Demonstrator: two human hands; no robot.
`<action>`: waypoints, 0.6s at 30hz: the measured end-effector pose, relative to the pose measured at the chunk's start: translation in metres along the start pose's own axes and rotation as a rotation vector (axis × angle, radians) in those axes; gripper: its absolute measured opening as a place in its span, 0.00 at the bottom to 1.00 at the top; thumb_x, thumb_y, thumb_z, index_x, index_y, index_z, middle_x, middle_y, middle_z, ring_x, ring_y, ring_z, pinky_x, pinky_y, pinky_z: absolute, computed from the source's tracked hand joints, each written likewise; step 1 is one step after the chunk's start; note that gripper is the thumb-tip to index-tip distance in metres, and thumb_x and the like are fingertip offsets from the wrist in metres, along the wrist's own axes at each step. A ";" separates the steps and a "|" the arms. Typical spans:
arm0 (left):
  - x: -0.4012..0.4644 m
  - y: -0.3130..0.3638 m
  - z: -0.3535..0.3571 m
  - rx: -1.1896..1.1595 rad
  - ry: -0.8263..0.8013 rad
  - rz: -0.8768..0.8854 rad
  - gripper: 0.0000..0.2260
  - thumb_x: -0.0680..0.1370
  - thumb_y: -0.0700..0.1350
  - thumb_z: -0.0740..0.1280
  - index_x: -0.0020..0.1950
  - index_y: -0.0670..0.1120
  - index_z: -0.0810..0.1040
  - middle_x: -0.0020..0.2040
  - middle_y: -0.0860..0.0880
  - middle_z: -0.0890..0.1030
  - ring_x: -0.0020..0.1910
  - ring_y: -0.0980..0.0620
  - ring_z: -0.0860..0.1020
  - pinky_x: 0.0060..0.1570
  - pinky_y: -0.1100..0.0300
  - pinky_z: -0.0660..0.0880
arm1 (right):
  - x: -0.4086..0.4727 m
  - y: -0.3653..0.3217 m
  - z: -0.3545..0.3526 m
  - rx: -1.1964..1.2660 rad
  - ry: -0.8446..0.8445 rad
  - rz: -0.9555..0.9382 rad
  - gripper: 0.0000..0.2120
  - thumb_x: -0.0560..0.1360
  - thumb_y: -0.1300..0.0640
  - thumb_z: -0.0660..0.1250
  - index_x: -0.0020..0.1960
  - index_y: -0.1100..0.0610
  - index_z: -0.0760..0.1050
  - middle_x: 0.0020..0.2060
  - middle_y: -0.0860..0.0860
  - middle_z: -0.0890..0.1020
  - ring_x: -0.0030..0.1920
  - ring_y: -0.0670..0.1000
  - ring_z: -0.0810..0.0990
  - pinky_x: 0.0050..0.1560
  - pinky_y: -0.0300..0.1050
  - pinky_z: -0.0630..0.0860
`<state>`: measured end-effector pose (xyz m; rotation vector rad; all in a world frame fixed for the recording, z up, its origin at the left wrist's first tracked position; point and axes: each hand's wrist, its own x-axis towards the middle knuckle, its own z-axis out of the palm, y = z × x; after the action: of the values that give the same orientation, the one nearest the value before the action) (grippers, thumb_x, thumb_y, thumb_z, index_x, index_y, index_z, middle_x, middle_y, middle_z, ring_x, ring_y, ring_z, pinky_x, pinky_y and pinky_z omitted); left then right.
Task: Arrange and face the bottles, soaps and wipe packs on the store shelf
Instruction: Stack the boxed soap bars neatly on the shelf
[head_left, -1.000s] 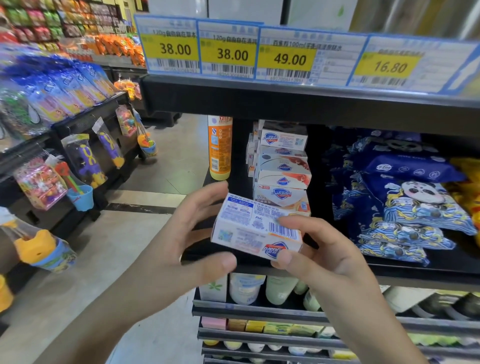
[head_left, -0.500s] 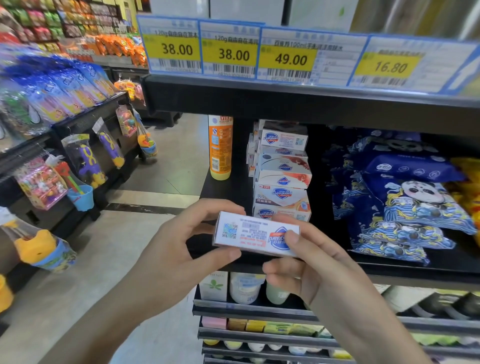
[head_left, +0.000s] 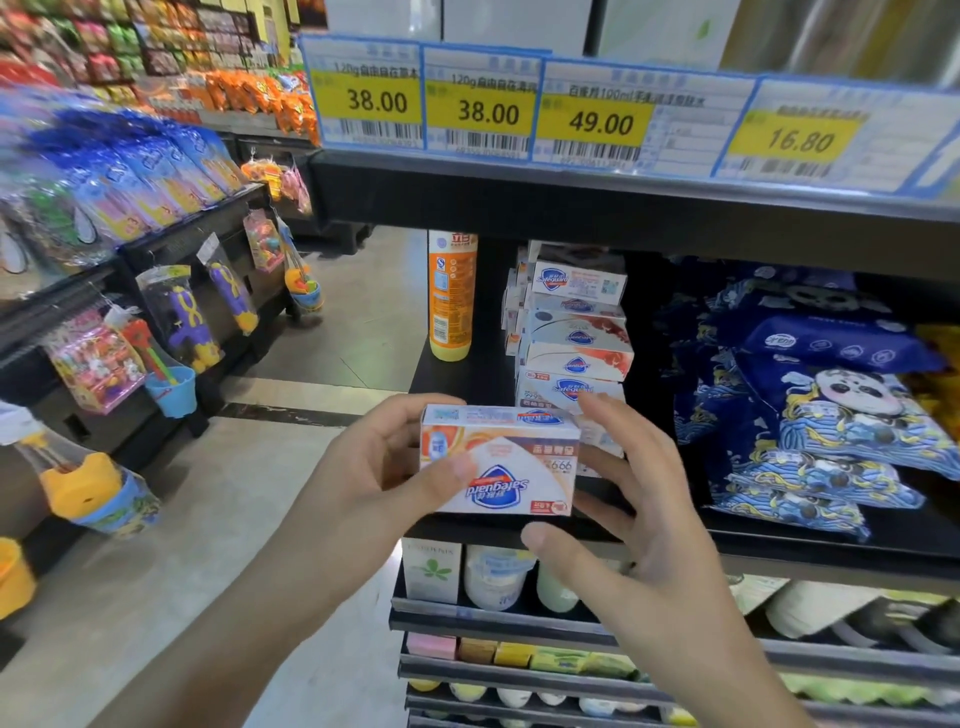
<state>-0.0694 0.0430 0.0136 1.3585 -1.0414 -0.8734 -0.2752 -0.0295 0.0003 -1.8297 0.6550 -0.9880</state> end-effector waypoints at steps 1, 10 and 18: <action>0.001 0.001 0.000 -0.005 0.010 -0.014 0.22 0.68 0.53 0.74 0.62 0.54 0.79 0.54 0.53 0.87 0.56 0.50 0.85 0.53 0.53 0.83 | 0.000 0.002 0.000 -0.037 -0.013 -0.025 0.38 0.71 0.55 0.78 0.73 0.31 0.66 0.77 0.37 0.61 0.75 0.47 0.70 0.68 0.51 0.75; 0.000 0.007 -0.001 0.035 0.011 -0.139 0.21 0.70 0.57 0.70 0.61 0.53 0.81 0.46 0.49 0.88 0.32 0.60 0.80 0.27 0.67 0.69 | 0.006 0.012 0.003 -0.155 -0.055 -0.110 0.35 0.75 0.66 0.75 0.72 0.35 0.72 0.76 0.38 0.66 0.78 0.50 0.66 0.66 0.53 0.77; 0.001 -0.001 -0.013 0.224 -0.100 -0.026 0.41 0.62 0.59 0.83 0.71 0.68 0.68 0.62 0.63 0.81 0.63 0.59 0.80 0.53 0.62 0.81 | 0.010 0.020 0.004 0.008 -0.047 -0.046 0.33 0.76 0.64 0.75 0.73 0.38 0.73 0.73 0.45 0.72 0.71 0.54 0.75 0.64 0.55 0.79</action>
<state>-0.0565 0.0464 0.0133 1.5305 -1.2300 -0.8706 -0.2670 -0.0435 -0.0152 -1.8625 0.5817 -0.9739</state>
